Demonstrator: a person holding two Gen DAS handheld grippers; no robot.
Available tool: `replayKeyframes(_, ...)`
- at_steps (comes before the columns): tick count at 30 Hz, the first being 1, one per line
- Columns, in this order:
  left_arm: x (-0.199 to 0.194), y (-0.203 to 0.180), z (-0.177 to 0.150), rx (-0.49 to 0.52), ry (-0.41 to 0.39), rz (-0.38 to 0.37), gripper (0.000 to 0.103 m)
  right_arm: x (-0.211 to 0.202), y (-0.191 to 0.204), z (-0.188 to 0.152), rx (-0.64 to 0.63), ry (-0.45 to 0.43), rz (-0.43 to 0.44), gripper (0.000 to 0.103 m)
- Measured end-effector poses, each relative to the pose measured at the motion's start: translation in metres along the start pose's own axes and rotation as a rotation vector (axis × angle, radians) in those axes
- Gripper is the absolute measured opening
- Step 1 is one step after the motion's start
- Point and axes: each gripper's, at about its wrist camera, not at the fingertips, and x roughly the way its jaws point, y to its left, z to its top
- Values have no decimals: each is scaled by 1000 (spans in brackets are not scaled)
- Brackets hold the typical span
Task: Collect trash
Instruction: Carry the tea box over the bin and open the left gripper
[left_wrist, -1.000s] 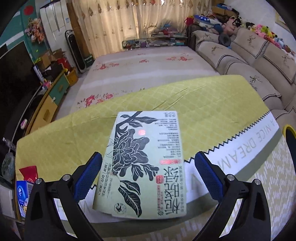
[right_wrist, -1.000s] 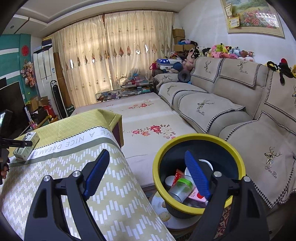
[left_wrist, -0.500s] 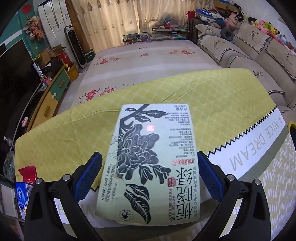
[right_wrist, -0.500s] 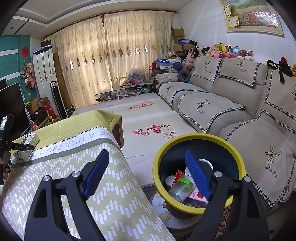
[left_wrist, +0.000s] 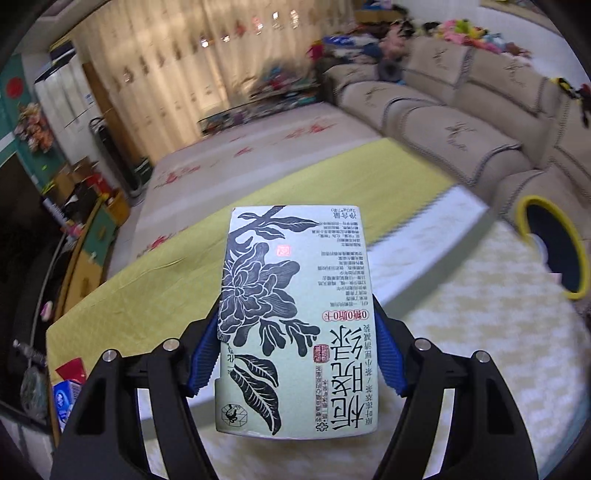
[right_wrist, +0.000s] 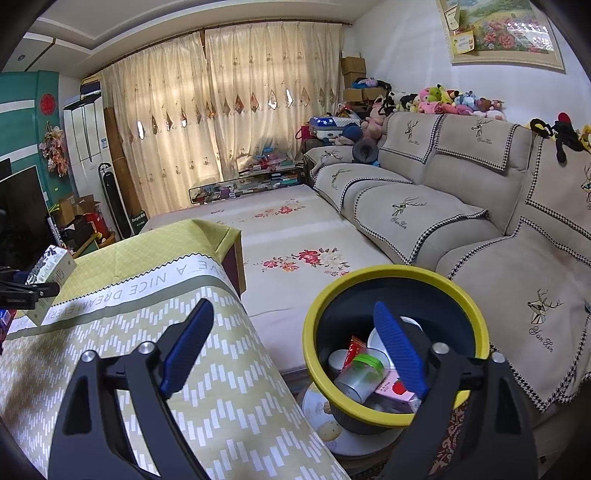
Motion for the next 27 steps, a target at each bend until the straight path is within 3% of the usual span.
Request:
replayKeyframes(6, -37, -66, 1, 87, -38, -103, 71, -6, -23, 0, 34, 11, 23, 85)
replayKeyframes(12, -56, -145, 15, 195, -36, -235, 71, -36, -89, 7, 77, -12, -69, 85)
replayKeyframes(16, -55, -205, 30, 240, -6, -346, 71, -57, -123, 6, 69, -13, -131, 85)
replayKeyframes(19, -50, -257, 45, 291, 4, -384, 72, -70, -144, 0, 84, -15, -155, 85)
replayKeyframes(27, -10, -382, 74, 415, 73, -423, 72, -93, -199, -20, 163, -21, -233, 85)
